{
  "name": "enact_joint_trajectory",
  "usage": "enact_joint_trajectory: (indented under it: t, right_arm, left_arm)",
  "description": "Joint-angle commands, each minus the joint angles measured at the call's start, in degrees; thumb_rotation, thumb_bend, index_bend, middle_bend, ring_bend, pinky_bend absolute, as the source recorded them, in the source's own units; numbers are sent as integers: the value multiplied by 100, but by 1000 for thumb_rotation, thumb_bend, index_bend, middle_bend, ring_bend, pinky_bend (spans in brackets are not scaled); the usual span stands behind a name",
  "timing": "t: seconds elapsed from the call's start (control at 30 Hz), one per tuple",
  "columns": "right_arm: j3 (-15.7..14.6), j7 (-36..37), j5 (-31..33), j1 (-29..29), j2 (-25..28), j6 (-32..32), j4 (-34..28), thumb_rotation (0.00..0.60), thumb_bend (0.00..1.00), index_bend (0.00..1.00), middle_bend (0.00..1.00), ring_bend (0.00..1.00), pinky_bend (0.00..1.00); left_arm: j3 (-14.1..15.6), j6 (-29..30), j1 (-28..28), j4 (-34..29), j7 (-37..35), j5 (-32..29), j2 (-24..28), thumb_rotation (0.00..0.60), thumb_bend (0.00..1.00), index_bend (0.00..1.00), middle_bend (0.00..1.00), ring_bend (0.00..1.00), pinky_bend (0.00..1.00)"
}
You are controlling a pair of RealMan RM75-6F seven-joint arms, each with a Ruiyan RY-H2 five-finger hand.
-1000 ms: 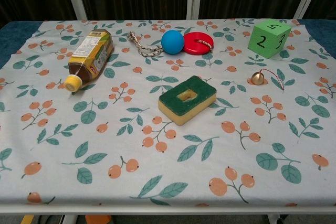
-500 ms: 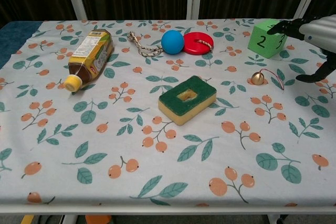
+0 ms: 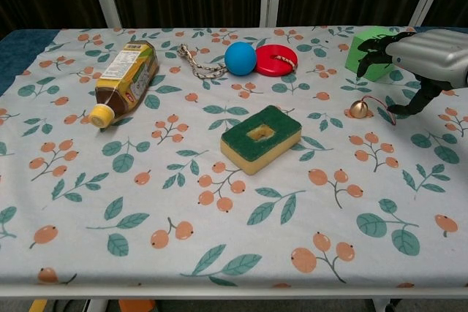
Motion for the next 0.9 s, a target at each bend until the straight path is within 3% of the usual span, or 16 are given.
enact_joint_trajectory:
  t: [0.03,0.9]
  right_arm:
    - [-18,7,20,42,-43,-10,47,600,224,274,0,0,0]
    - [-142,9,322,368,-298,-64,367,600,289,433,0,0,0]
  left_arm:
    - [5,-1,6,20,-20,-2,0,600,0,0,0,0,7]
    - [46,-56,37,174,-187,-17,-33,600,0,0,0,0,7]
